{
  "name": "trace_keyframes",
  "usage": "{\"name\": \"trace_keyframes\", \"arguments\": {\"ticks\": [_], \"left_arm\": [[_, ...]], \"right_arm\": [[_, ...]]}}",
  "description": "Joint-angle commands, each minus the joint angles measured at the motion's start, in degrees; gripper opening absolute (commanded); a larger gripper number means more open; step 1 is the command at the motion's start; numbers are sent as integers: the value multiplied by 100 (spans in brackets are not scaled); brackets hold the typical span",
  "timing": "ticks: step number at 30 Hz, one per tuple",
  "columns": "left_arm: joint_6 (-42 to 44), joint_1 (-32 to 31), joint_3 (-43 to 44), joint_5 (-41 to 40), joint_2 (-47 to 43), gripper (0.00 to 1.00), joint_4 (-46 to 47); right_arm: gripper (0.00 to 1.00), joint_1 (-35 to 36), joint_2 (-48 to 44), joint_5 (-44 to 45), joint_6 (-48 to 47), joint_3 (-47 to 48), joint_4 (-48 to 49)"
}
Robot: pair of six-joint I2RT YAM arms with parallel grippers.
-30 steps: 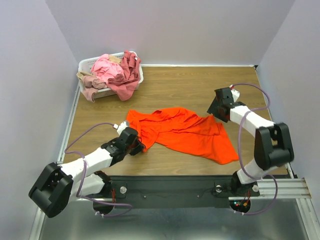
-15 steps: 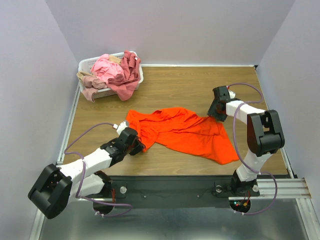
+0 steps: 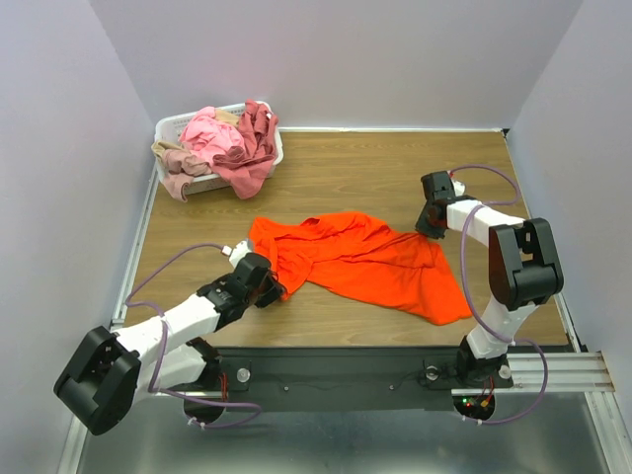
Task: Fold and stack the t-shirts
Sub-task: Flatten the tshirt out
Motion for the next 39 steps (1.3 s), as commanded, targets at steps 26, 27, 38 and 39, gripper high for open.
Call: {"name": "trace_keyframes", "arguments": {"ticks": [26,27,38,39], "left_arm": [[1447,-6,4382,-771,-2242,0,-1725],[1500,-6,4613,-719,-2225,0,-1742],[2178,-15,7530,344,-1803,0,-1733],[2221,-6,7646,510,-1768,0,-1733]], "right_arm": [[0,24,-4640,-398,-721,1761,-609],[0,24,-4711,-442,-730,2058,-671],[0,24,-5203,-1047,-801,4240,-1462],[0,33,-5273,-1144,-766,4406,-1488]]}}
